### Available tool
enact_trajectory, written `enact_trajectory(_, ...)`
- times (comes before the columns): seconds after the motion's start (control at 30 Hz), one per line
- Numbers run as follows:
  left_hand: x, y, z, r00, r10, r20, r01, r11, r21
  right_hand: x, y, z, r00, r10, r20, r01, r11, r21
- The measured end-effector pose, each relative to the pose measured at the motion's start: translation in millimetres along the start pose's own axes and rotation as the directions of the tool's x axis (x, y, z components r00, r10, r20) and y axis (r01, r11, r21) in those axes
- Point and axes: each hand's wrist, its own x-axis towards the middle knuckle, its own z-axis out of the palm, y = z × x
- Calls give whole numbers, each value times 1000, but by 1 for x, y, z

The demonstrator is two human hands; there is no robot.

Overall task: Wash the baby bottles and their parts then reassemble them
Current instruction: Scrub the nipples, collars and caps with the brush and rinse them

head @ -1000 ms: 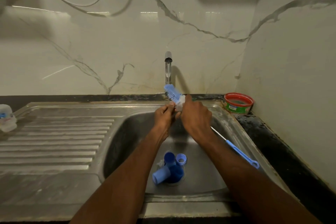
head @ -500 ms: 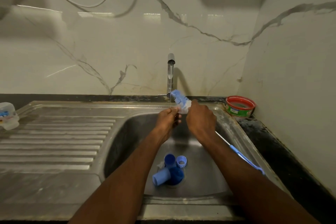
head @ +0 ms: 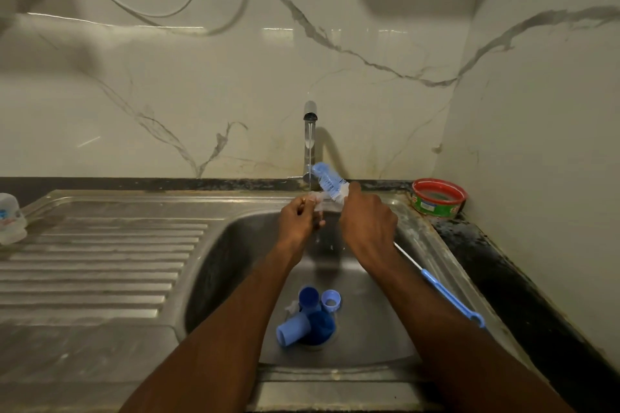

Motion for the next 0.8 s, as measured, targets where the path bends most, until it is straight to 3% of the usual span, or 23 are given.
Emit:
enact_trajectory(0.13, 5, -7, -3, 995, -83, -55, 81, 996, -38, -5, 1, -2, 999, -15, 33, 15, 1000, 4)
enact_trajectory(0.27, 1, -5, 2, 1000, 15, 4, -15, 999, 33, -7, 1, 1, 998, -37, 57, 39, 998, -41)
enact_trajectory(0.4, 0, 6, -1, 997, 58, -47, -55, 997, 60, 5, 13, -13, 999, -20, 31, 22, 998, -65)
enact_trajectory(0.47, 4, 5, -10, 992, 119, -39, -110, 976, 186, 8, 20, -18, 998, -59, 24, 60, 997, -47)
enact_trajectory(0.6, 7, 1, -22, 962, 271, 35, -247, 808, 534, 3, 44, -20, 982, -185, -38, 181, 979, -92)
enact_trajectory(0.73, 9, 5, -26, 883, 419, 212, -444, 596, 669, -3, 61, -16, 972, -220, -81, 215, 974, -67)
enact_trajectory(0.8, 9, 6, -26, 881, 412, 232, -454, 600, 658, -3, 64, -15, 969, -236, -77, 231, 971, -67)
